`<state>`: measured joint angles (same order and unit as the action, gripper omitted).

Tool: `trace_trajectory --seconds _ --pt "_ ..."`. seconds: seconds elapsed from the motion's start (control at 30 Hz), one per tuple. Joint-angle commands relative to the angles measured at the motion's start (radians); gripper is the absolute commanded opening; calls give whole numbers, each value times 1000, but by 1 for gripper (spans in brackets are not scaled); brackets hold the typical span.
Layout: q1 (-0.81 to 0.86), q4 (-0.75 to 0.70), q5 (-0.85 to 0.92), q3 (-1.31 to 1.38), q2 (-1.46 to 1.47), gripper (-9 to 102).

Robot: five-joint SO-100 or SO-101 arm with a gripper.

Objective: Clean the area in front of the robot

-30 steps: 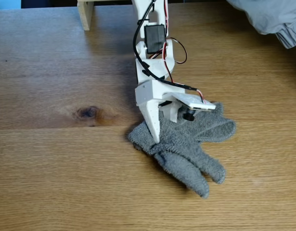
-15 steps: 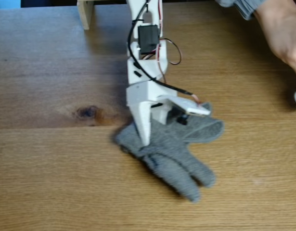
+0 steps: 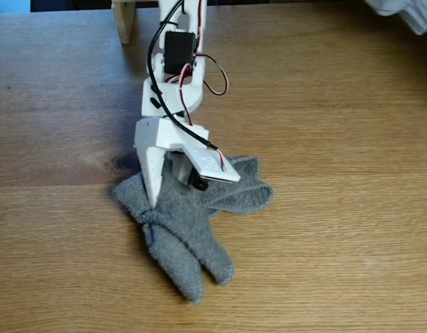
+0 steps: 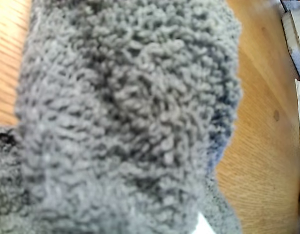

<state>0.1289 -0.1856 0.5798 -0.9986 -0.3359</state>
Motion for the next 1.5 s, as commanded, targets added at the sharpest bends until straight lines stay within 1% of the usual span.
trace_trajectory --seconds 0.0,0.17,0.27,0.33,0.37,0.47,0.63,0.77,0.87,0.93,1.0,1.1,1.2,1.3,1.37,1.47 --pt "-146 -23 -44 -3 -78 0" --pt "-264 3 -61 -3 -74 0" --pt "-273 -49 -118 -3 -127 0" --pt "-233 -120 -186 -3 -219 0" --pt "-204 -183 -225 -3 -284 0" --pt "-112 -433 -328 -3 -480 0" --pt "12 -931 -439 -5 -752 0" --pt "86 -1272 -503 -6 -904 0" --pt "117 -1470 -523 -6 -973 0" --pt "144 -1545 -520 -8 -1006 0" --pt "186 -1572 -502 -9 -1040 0" --pt "270 -1566 -436 -58 -1095 0" --pt "382 -1565 -353 -163 -1140 0" --pt "497 -1536 -301 -327 -1158 0" --pt "557 -1466 -275 -457 -1160 0" --pt "632 -1249 -233 -670 -1149 0"
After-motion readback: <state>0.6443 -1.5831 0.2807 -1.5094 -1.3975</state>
